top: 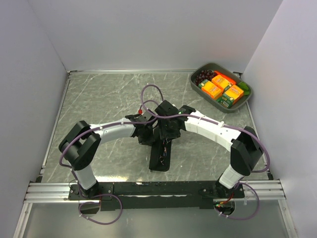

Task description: Sort the hair-cutting tools

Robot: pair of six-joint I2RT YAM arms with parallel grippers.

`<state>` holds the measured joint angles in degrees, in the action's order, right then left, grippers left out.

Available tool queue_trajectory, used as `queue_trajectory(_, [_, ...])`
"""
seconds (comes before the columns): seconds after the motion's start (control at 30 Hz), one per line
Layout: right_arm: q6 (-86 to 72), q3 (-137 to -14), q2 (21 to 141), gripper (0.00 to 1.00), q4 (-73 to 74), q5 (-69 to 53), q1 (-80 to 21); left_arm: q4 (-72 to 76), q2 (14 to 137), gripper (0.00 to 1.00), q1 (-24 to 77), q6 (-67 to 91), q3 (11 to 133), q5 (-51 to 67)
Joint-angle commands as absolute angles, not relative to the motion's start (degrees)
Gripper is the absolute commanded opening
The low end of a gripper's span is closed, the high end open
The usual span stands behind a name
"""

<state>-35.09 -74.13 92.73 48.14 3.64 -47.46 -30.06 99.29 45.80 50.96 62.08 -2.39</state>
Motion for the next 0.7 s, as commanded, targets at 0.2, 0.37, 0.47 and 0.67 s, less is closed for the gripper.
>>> queue_trajectory(0.2, [-32.87, -76.20, 85.96, 0.57, 45.26, 2.37, -50.63, -28.57, 97.91, 0.01, 47.20, 52.47, 62.84, -1.76])
queue_trajectory(0.37, [-32.43, -75.85, 83.68, 0.57, 46.84, 3.69, -50.54, -28.30, 97.12, 0.01, 47.20, 52.73, 62.58, -1.41])
queue_trajectory(0.47, [-32.34, -75.76, 82.09, 0.57, 47.55, 3.34, -50.54, -27.78, 96.94, 0.01, 47.20, 53.08, 62.14, -1.06])
queue_trajectory(0.67, [-31.73, -74.27, 80.77, 0.57, 49.04, 2.55, -50.54, -26.02, 95.63, 0.01, 47.20, 53.70, 60.82, -0.53])
